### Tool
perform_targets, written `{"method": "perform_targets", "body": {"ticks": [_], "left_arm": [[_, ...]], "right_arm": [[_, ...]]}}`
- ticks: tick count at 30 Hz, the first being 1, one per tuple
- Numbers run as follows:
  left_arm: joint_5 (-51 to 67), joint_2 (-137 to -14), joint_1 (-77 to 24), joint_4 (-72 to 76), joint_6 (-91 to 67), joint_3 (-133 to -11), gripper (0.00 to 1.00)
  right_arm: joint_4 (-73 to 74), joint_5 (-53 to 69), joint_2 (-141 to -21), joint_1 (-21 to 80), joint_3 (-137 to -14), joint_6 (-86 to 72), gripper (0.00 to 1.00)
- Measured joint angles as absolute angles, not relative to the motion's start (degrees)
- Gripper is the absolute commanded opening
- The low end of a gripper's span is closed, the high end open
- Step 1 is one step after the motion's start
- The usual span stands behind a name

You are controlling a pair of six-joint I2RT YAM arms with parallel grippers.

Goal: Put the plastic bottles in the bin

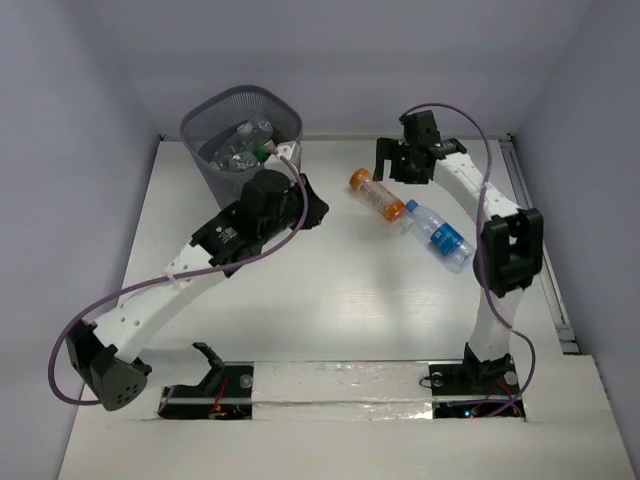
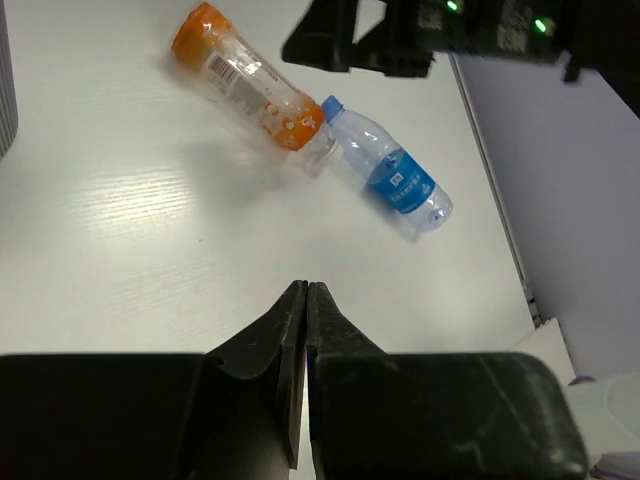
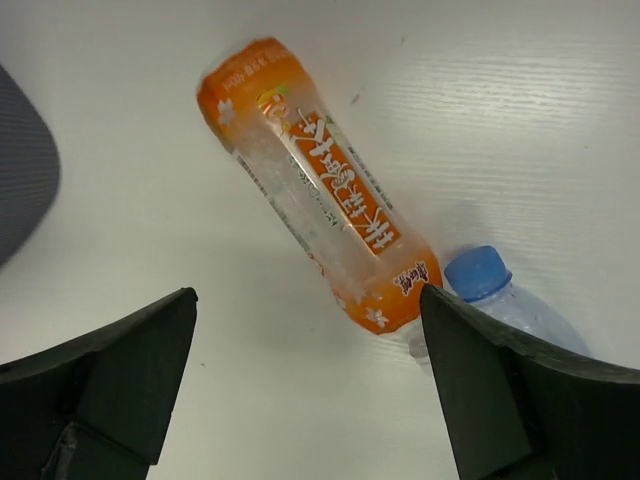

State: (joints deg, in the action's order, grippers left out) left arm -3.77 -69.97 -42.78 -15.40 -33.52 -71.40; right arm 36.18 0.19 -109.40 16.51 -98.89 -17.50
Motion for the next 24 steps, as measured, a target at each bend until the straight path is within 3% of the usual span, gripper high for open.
{"method": "perform_targets", "body": {"ticks": [5,11,18,21,24], "left_arm": [[-5.9,-60.7,-44.1,-17.3,-35.5,-65.9,0.0],[-8.8,-50.1,-44.0,-19.9,-37.0,-64.1,0.09],[-9.6,-49.0,-44.0,-21.5,-37.3,-64.1,0.13],[-9.5,-49.9,-44.1,-22.3,-37.3,-64.1,0.13],[-9.5,-50.4,-44.0,-22.7,-37.3,-64.1,0.19]], "right_arm": [[40.8,1.4,-120.3,16.6,-110.3,-12.9,0.99],[43.4,3.4,-125.4,16.6,-112.0,-11.5,1.0],[45.6,4.1,-131.7,18.3,-112.9,-10.5,0.97],[46.3,3.8,-132.8,20.8,-113.2,-10.1,0.88],[46.4,3.3,-132.9,23.6,-113.6,-10.0,0.6]]}}
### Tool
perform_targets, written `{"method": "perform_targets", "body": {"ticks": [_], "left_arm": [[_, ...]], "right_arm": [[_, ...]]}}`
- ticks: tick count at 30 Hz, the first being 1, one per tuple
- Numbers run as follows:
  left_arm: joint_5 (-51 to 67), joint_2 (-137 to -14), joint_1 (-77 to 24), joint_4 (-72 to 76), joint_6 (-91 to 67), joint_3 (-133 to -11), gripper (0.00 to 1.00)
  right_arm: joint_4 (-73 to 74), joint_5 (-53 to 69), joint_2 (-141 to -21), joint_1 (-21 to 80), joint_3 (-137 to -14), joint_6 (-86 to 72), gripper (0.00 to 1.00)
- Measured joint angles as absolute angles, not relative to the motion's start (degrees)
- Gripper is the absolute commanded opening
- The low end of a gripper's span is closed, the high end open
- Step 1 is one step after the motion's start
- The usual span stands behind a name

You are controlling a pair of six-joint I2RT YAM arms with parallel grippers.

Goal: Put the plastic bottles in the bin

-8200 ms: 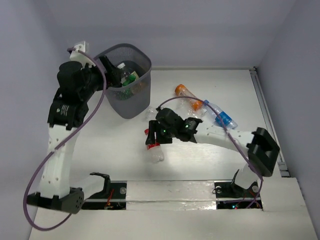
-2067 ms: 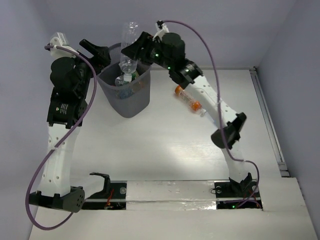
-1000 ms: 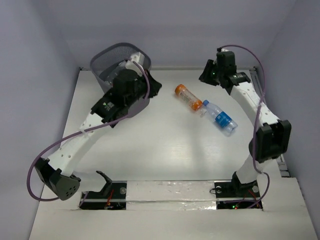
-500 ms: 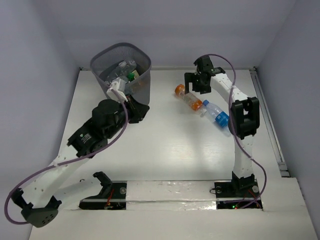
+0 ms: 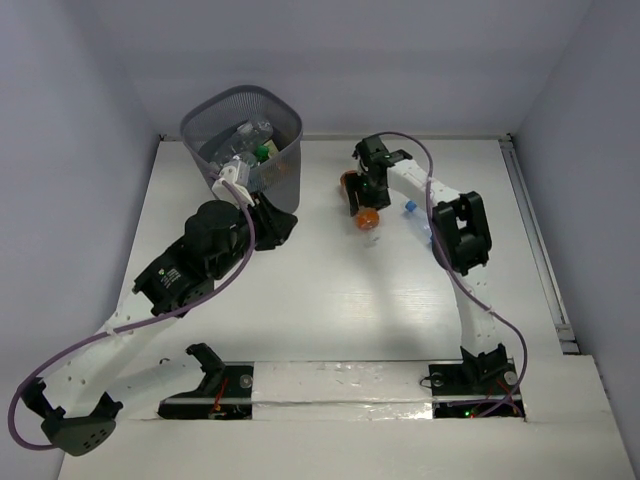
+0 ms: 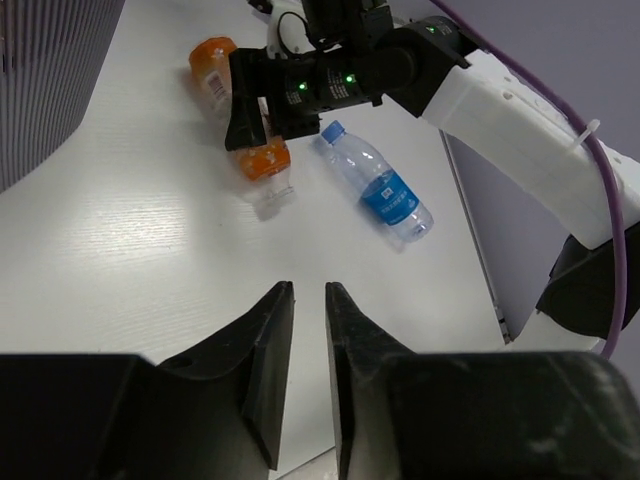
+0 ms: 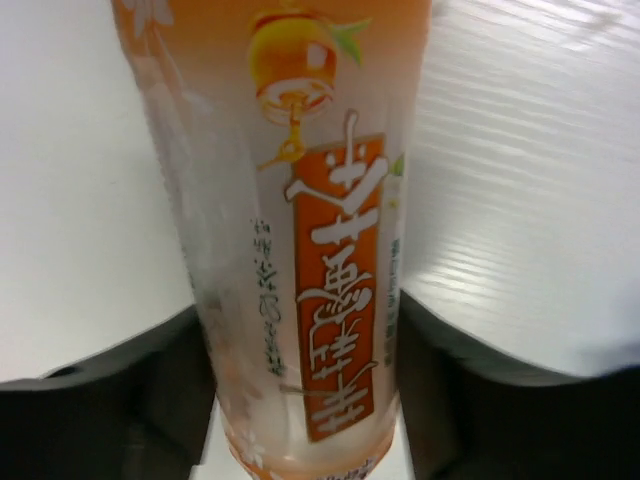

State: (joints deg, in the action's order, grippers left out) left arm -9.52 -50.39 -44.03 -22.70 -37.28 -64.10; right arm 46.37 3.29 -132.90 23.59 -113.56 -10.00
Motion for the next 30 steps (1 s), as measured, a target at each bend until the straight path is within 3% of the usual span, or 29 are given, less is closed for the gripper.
{"method": "perform_targets", "body": {"ticks": [1,2,10,15,20,24,27,30], "left_arm": [[-9.5,-50.4,-44.1,-22.7,-37.2,-64.1,0.23],[-9.5,-50.4,-44.1,-22.7,-37.2,-64.1,0.25],[-14.3,-50.9,-44.1,-30.2,-34.3,-72.0,0.47],[-20.7,-49.5,-44.1,-31.0,-30.6,-82.8,0.5],[-24.6,-46.5,-44.1,-29.8,-28.4,-85.1,0.52],[-25.1,-46.6,-44.1,-29.1,-27.1,-85.6,0.52],[-24.8,-47.3,-44.1,-29.0,-26.6,-85.4,0.52],[-24.3,-47.4,-44.1,-28.9,-26.3,-84.4,0.52]], "right_arm": [[46.1,3.2,-132.9,24.3,-113.6,-10.2,0.48],[45.8,3.2,-132.9,25.0,-113.5,-10.4,0.44],[43.7,2.1,-122.1,26.1,-107.7,-14.8,0.37],[42.1,3.0,-107.7,25.9,-109.6,-18.5,0.37],[37.1,6.2,-104.5,29.7,-125.7,-24.3,0.41],[32.4,8.9,-112.2,34.1,-141.9,-31.3,0.46],[25.6,10.4,-119.4,36.6,-147.6,-40.4,0.53],[20.2,10.7,-124.5,38.7,-146.6,-49.9,0.69]]}}
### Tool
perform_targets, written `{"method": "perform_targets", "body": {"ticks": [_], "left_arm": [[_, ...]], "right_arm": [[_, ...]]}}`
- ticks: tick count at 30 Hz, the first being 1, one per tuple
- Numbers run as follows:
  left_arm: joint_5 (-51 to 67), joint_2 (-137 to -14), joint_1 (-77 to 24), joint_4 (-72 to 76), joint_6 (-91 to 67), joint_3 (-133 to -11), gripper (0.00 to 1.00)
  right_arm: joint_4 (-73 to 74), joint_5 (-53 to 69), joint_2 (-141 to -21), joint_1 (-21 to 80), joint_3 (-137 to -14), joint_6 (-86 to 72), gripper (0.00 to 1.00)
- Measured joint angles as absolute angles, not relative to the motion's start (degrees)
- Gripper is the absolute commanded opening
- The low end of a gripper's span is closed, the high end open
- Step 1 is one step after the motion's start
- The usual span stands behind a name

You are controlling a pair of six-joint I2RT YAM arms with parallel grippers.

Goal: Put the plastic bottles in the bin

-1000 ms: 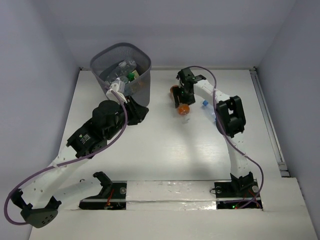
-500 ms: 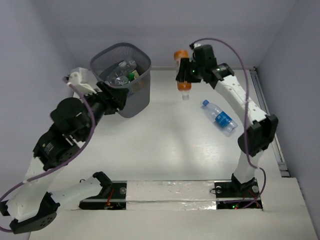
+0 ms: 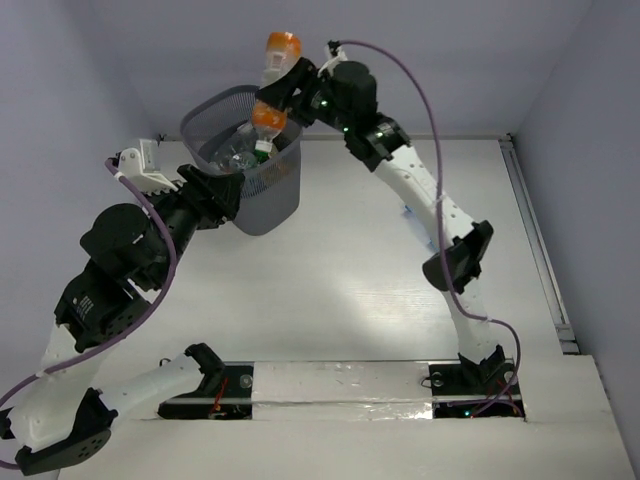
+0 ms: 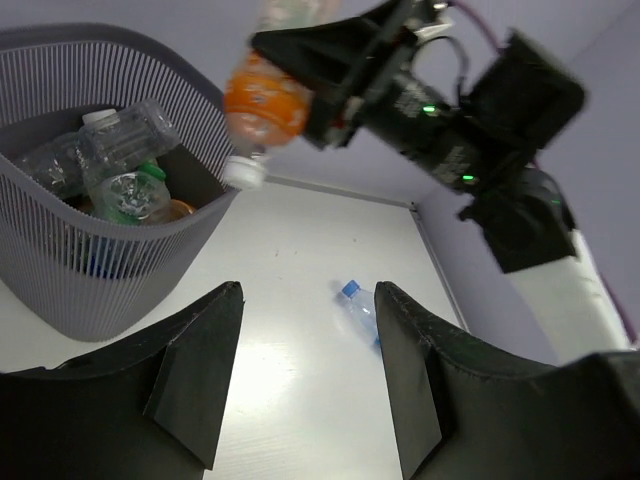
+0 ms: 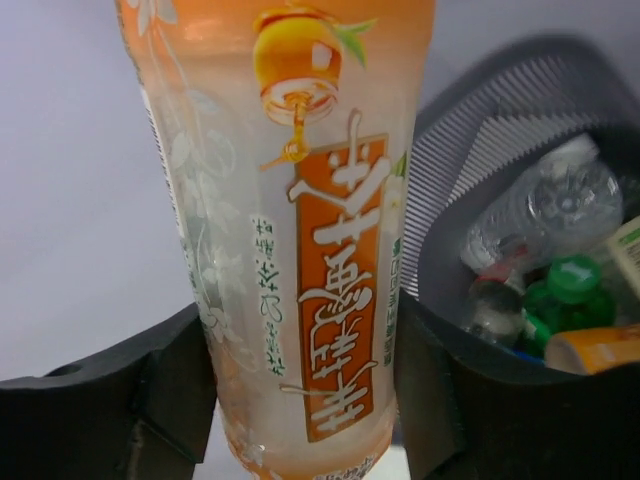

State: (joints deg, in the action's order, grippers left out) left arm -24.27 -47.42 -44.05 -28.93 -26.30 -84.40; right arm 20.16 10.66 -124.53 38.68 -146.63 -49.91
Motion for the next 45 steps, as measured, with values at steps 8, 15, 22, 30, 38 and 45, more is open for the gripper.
{"method": "perform_targets", "body": {"ticks": [8,15,22,30,38,45], "left_arm": [[-23.5,-47.5,-44.1,-29.0,-25.4,-82.9,0.52],[-22.7,-47.6,-44.1,-28.9,-24.7,-82.9,0.52],[-22.6,-47.1,-44.1,-28.6,-24.7,-82.9,0.5],[-22.7,-42.4,-44.0,-28.6,-25.4,-79.8,0.48],[-20.1,-41.5,-44.1,-28.1,-25.8,-75.7,0.48],[-18.8,-40.7,-44.1,-28.1,-25.8,-74.7,0.48]], "right_arm": [[18.0,9.3,-134.0,41.3,-148.9,-61.1,0.93],[18.4,7.9,-128.6,41.5,-147.5,-59.1,0.88],[18.1,4.4,-107.4,39.1,-121.7,-47.8,0.14],[29.4,-4.6,-91.2,19.5,-92.1,-31.8,0.36],[45.5,-14.7,-101.2,13.0,-87.7,-21.1,0.97],[51.4,-18.7,-109.4,13.0,-87.8,-14.7,1.0]]}}
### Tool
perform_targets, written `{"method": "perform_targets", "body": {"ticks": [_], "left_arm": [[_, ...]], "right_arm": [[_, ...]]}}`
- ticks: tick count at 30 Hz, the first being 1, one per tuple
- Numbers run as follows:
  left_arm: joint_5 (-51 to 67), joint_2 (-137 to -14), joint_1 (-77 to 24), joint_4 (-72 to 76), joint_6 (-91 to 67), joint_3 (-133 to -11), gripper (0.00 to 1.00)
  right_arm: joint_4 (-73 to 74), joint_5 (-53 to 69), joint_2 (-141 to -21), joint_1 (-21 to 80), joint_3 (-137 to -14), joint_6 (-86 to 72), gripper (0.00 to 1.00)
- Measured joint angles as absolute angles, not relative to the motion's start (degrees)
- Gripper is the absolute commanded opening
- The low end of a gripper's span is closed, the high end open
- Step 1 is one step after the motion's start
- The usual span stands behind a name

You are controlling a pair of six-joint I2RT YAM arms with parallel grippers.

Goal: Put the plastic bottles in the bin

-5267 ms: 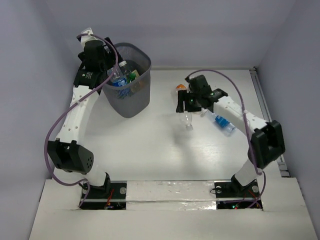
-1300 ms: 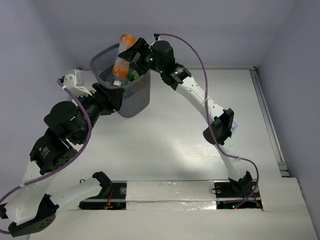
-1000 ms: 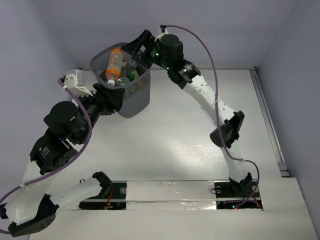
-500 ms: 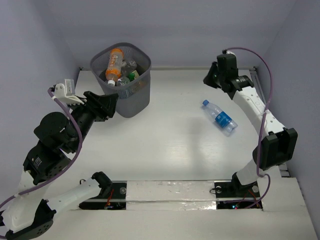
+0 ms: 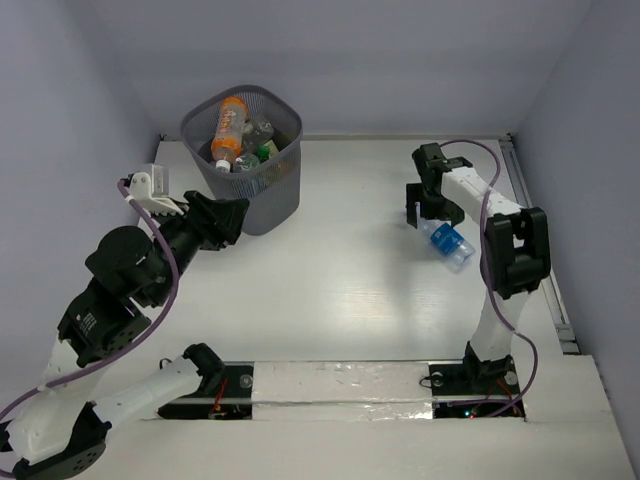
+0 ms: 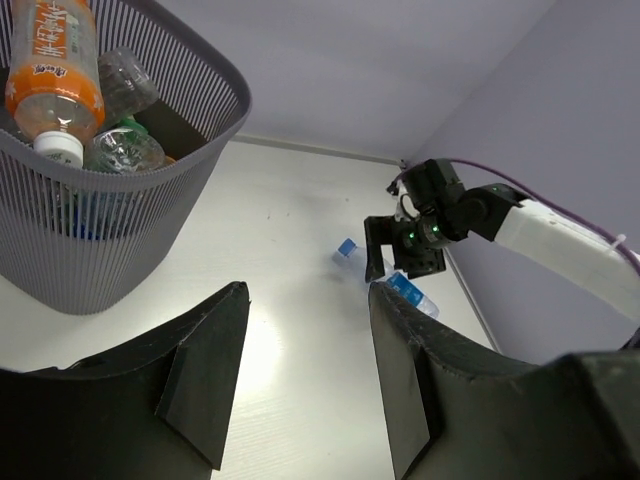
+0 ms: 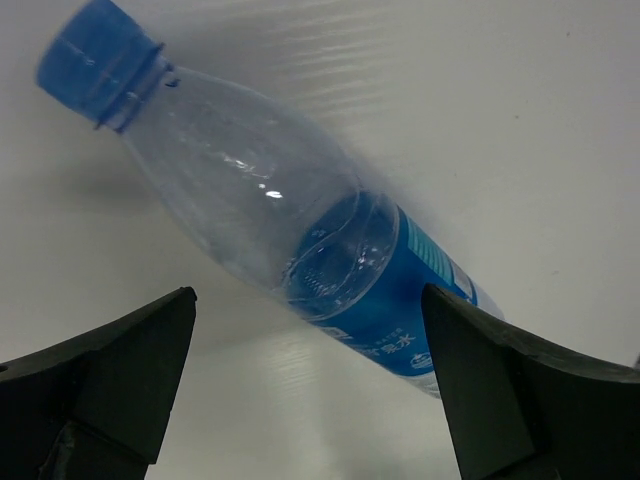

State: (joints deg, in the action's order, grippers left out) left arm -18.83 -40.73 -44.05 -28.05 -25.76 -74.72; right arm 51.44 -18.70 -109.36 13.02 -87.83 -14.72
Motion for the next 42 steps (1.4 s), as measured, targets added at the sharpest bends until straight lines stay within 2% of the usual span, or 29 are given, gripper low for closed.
{"method": "perform_targets", "body": {"ticks": [3,6,9,10,13,17,22,26,29,33,38,42], "left_arm": [[-18.7,-39.9,-44.1,-28.1,-25.7,-74.6,0.48],[-18.7,-39.4,-44.1,-28.1,-25.7,-74.6,0.47],[-18.9,-39.2,-44.1,-28.1,-25.7,-74.6,0.47],[-18.9,-39.2,-44.1,-28.2,-25.7,-74.6,0.47],[-18.9,-39.2,-44.1,-28.2,-25.7,-74.6,0.47],[-19.0,-39.4,-44.1,-28.2,-25.6,-74.6,0.47],[-19.9,-40.9,-44.1,-28.1,-24.4,-75.0,0.47],[-21.6,-44.0,-44.0,-28.0,-22.0,-77.1,0.47],[-22.8,-46.1,-44.1,-27.5,-20.3,-78.9,0.47],[-23.0,-47.1,-44.1,-26.0,-19.5,-80.0,0.47],[-22.9,-47.1,-44.1,-25.3,-19.5,-80.0,0.47],[-22.9,-47.0,-44.1,-25.2,-19.5,-80.0,0.47]], "right_arm": [[52.8,-19.6,-111.6,12.6,-88.5,-12.5,0.99],[53.6,-19.6,-115.1,12.3,-90.3,-10.4,0.93],[53.7,-18.0,-117.8,12.2,-90.9,-9.3,0.8],[53.6,-17.0,-118.3,12.2,-90.9,-9.2,0.72],[53.5,-14.6,-118.3,12.2,-90.9,-9.3,0.6],[52.4,-10.5,-115.6,12.2,-90.9,-10.6,0.58],[49.4,-2.2,-104.6,13.9,-92.7,-13.7,0.6],[43.9,3.6,-98.3,20.1,-104.4,-18.0,0.61],[36.9,6.7,-98.2,26.1,-115.4,-22.3,0.61],[28.2,8.0,-103.2,32.4,-129.3,-27.7,0.61],[21.8,6.0,-116.8,35.4,-144.8,-33.1,0.62],[18.9,2.3,-126.8,36.3,-150.0,-36.2,0.64]]}}
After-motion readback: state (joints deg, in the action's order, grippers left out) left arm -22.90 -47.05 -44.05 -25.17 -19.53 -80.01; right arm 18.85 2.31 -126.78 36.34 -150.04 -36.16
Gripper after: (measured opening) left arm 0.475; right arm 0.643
